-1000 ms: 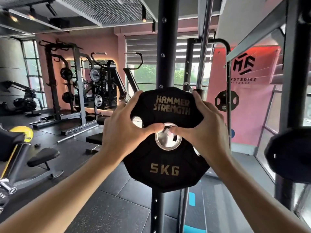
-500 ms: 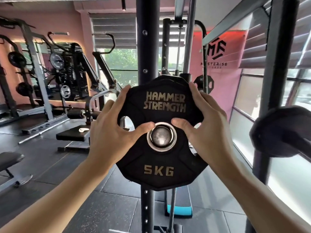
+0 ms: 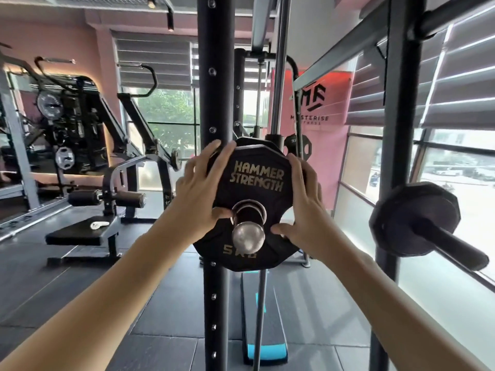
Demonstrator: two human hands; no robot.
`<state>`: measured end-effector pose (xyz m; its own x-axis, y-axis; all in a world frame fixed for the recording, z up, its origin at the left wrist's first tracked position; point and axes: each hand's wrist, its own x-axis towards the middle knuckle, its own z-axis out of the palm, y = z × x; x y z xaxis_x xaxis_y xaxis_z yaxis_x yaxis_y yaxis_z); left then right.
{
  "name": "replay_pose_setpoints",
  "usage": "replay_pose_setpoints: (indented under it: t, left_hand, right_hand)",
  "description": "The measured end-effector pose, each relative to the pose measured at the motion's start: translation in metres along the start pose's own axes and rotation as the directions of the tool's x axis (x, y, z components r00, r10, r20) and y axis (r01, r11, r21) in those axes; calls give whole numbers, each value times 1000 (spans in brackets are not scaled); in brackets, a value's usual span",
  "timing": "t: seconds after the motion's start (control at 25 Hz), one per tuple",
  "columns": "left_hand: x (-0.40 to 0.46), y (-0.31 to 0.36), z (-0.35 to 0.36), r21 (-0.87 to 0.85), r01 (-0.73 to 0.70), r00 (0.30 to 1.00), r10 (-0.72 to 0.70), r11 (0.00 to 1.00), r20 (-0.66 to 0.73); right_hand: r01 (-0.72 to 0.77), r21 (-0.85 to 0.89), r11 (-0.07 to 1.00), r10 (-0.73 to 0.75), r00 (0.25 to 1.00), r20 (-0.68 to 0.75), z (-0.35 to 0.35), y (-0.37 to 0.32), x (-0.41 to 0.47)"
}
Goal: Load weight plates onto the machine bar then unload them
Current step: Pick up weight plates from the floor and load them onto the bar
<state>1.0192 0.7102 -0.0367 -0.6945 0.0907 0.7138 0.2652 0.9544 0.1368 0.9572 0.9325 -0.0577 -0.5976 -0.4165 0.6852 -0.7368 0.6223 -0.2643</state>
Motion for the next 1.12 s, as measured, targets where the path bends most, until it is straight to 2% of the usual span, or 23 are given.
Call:
replay_pose_setpoints:
  t: [0.08, 0.16, 0.24, 0.56, 0.72, 0.88, 1.04, 1.12]
  left_hand:
    - [14, -2, 8, 123, -25, 998, 19, 992, 52]
    - [25, -7, 15, 150, -27, 997, 16, 988, 72]
    - [32, -12, 23, 143, -20, 998, 11, 990, 62]
    - [53, -34, 63, 29, 86, 996, -85, 996, -43]
    - [65, -40, 74, 38, 109, 993, -107, 993, -49]
    - [70, -37, 74, 71, 91, 996, -88, 993, -33]
    - [71, -30, 58, 41, 116, 993, -117, 992, 25]
    - [71, -22, 46, 51, 121, 992, -123, 991, 30]
  right_hand:
    - [-50, -2, 999, 50, 999, -1, 9, 3, 9]
    - [-93, -27, 995, 92, 995, -39, 20, 5, 18]
    - [-110, -56, 992, 106, 992, -65, 28, 9, 27]
    - [-71, -106, 992, 72, 997, 4, 36, 29, 69]
    - [-70, -139, 988, 70, 998, -3, 47, 39, 83]
    - [-83, -117, 990, 85, 996, 8, 49, 45, 80]
    - [-120, -47, 992, 124, 989, 82, 35, 41, 76]
    - [-115, 7, 993, 115, 992, 46, 20, 36, 69]
